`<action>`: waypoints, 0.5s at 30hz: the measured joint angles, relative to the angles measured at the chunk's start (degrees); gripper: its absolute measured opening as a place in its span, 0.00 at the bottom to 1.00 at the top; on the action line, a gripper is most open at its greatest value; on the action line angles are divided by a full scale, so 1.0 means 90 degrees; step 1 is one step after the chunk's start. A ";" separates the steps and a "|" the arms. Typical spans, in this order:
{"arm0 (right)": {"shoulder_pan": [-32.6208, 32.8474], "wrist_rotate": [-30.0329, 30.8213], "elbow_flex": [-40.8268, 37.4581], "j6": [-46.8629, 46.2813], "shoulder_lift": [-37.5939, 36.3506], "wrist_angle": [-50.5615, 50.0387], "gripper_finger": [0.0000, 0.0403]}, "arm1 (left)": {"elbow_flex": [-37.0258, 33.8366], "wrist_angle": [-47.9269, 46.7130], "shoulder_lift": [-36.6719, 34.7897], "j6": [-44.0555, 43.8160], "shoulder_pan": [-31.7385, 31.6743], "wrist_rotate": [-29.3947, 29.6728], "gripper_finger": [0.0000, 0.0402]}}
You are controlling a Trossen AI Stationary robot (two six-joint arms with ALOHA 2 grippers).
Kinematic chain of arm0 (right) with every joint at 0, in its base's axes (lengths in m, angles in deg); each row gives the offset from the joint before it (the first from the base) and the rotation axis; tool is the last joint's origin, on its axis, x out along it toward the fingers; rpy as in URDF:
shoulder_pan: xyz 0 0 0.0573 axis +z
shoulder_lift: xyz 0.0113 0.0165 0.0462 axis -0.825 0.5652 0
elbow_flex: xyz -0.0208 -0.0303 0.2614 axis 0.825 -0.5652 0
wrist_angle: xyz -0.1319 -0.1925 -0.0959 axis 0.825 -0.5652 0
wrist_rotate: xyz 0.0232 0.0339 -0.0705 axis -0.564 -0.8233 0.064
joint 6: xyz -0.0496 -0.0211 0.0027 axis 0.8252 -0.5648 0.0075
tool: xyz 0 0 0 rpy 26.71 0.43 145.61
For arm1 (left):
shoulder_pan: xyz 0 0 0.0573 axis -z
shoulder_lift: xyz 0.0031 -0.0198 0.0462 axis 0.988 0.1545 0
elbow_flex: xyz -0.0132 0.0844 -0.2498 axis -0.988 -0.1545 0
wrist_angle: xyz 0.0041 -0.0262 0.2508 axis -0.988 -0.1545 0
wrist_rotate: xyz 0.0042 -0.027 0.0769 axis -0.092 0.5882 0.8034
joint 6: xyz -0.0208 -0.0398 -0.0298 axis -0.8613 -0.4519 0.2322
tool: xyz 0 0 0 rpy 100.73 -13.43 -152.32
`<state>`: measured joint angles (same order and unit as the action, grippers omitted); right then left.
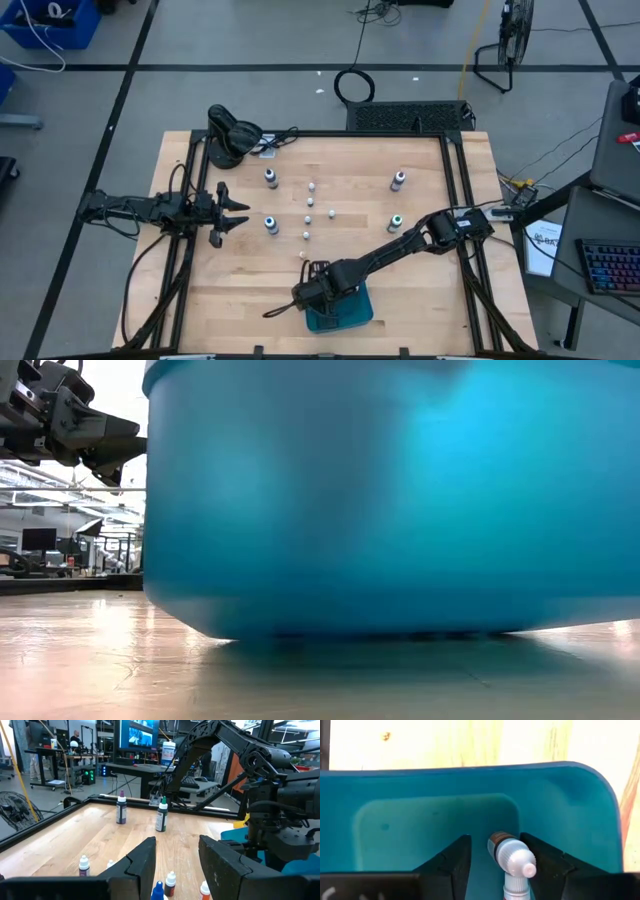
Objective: Pick & Place food coloring
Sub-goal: Put the small orange coloring bottle into the blue bin
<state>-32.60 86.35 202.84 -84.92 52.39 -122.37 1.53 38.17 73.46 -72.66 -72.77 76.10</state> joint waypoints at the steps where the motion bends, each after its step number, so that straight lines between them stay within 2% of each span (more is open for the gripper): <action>1: 0.0000 0.0000 0.0000 0.0000 0.0000 0.0008 0.41 | 0.0002 0.0001 0.0000 0.0000 -0.0001 -0.0001 0.38; 15: 0.0060 0.0008 0.0339 -0.0094 -0.0007 -0.0084 0.41 | 0.0002 0.0001 0.0000 0.0000 0.0000 -0.0001 0.38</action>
<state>-32.06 86.42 205.89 -85.77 52.33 -123.12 1.55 38.18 73.46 -72.66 -72.76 76.09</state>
